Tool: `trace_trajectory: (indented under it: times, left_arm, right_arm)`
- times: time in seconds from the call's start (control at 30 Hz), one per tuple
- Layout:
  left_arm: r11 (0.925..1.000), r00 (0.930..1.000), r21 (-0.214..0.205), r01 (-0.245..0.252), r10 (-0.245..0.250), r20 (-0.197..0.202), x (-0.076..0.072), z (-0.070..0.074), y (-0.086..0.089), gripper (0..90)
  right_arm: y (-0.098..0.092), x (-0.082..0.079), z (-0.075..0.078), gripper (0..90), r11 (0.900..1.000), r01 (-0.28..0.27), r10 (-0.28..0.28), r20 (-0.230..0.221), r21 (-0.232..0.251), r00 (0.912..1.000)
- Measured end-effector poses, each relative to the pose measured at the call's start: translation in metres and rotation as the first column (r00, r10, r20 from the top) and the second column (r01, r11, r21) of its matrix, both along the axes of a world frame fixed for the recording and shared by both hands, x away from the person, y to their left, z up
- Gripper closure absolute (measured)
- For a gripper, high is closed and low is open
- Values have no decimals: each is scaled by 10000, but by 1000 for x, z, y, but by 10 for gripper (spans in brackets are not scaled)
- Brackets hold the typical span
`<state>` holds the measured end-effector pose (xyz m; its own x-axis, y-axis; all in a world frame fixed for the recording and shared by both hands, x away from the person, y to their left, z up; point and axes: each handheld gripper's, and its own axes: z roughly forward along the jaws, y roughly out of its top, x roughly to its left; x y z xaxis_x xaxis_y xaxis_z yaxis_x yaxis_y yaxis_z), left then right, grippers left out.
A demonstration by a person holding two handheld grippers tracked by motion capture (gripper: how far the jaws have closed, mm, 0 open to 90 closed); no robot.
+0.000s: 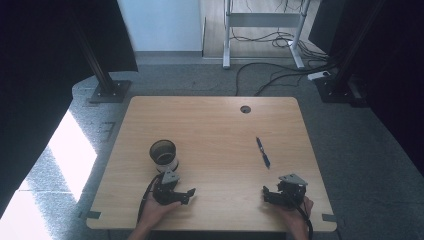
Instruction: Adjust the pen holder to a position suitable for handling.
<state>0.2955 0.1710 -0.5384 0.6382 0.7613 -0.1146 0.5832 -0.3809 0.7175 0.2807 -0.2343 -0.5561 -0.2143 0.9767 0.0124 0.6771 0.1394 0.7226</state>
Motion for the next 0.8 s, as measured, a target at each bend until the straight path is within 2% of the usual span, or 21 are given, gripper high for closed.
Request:
trace_trajectory:
  times: [0.27, 0.47, 0.57, 0.8]
  left_arm:
    - [10000, 10000, 55, -56, 56, -44, -2, -1, 0, 162]
    - [9999, 9999, 108, 80, -81, 134, -3, 3, 0, 157]
    - [9999, 9998, -114, 78, -76, 180, -4, 7, 2, 158]
    - [9997, 9999, -214, 134, -132, 102, -3, 6, 2, 157]
  right_arm:
    - [0, 0, 0, 37, 10000, 32, -33, 18, 58, 10000]
    - [0, 0, 0, 76, 9999, 126, -126, 109, 31, 9999]
    - [0, -1, 1, 90, 10000, 56, -56, 152, 18, 9999]
    - [-1, 0, 1, 96, 10000, 26, -26, 173, 32, 9998]
